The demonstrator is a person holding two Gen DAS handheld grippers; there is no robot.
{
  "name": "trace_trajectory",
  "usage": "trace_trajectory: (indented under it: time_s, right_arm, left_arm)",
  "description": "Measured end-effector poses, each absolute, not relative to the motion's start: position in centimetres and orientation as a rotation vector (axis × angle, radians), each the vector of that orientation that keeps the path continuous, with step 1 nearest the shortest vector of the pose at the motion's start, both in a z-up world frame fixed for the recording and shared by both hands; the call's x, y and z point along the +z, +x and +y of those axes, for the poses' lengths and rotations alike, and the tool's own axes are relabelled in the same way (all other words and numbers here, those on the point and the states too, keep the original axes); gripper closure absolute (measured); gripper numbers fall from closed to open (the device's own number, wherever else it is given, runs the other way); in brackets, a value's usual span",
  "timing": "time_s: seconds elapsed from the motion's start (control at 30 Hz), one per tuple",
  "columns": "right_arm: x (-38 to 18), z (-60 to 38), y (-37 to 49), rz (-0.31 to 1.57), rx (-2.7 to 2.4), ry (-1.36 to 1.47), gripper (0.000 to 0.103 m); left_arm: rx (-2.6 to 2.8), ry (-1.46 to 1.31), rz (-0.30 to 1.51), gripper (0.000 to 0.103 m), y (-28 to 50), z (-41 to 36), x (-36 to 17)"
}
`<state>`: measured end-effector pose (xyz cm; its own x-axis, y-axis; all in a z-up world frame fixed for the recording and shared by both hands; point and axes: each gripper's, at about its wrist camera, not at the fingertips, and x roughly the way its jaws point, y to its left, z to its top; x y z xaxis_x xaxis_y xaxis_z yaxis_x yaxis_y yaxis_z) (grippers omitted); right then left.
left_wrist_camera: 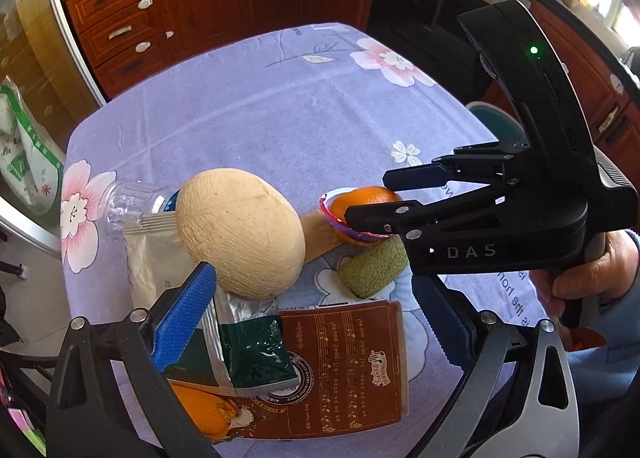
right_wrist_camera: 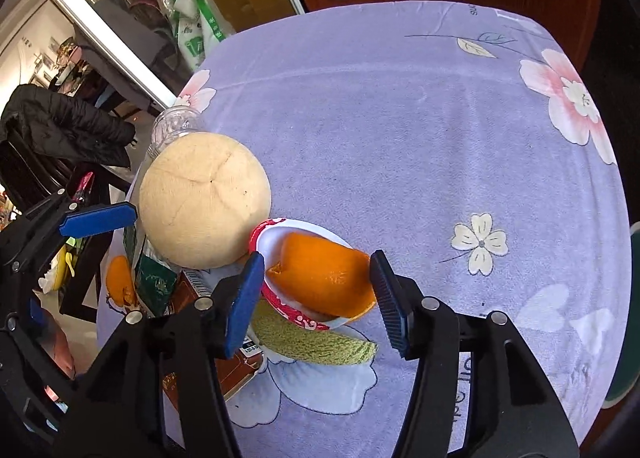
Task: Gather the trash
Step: 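Grasp the orange peel piece with the right tool, then grasp the red-rimmed white cup with the left tool while the right tool holds the peel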
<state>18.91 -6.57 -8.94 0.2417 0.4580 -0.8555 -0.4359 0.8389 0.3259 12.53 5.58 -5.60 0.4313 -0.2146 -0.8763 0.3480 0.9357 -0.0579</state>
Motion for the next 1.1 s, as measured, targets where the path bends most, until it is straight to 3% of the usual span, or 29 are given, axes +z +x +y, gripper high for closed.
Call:
trace_trajectory:
  time_s: [0.17,0.23,0.43,0.77,0.83,0.93,1.0,1.1]
  right_arm:
    - [-9.3,-6.7,18.8,1.176,0.604,-0.004,0.063]
    - [-9.3,-7.0,18.5,1.178,0.604,-0.007,0.075]
    - [-9.1,-10.7,18.6,1.169,0.541,0.099,0.089]
    - [-9.0,-18.8,17.8,1.148,0.433,0.3,0.091]
    - [-9.6,-19.4,17.8,1.156,0.417,0.309,0.091]
    - [-10.4,-20.4,17.5,1.162,0.415,0.323,0.091]
    - [-10.6,-20.2,17.5,1.158,0.418,0.33,0.091]
    - [-10.6,-20.7,17.4,1.148,0.428,0.335,0.091]
  left_arm:
    - [-0.331,0.121,1.071,0.005,12.2,6.6,-5.5]
    - [-0.329,0.113,1.069,0.005,12.2,6.7,-5.5]
    - [-0.365,0.134,1.059,0.005,12.3,5.0,-5.2]
    - [-0.453,0.209,1.052,0.005,13.9,0.0,-5.7]
    - [-0.464,0.225,1.065,0.01,14.7,-0.8,-6.2]
    - [-0.456,0.265,1.082,0.034,16.6,-1.8,-6.8]
    - [-0.449,0.281,1.119,0.061,18.2,-2.2,-7.5]
    - [-0.415,0.295,1.185,0.061,20.1,-2.1,-9.1]
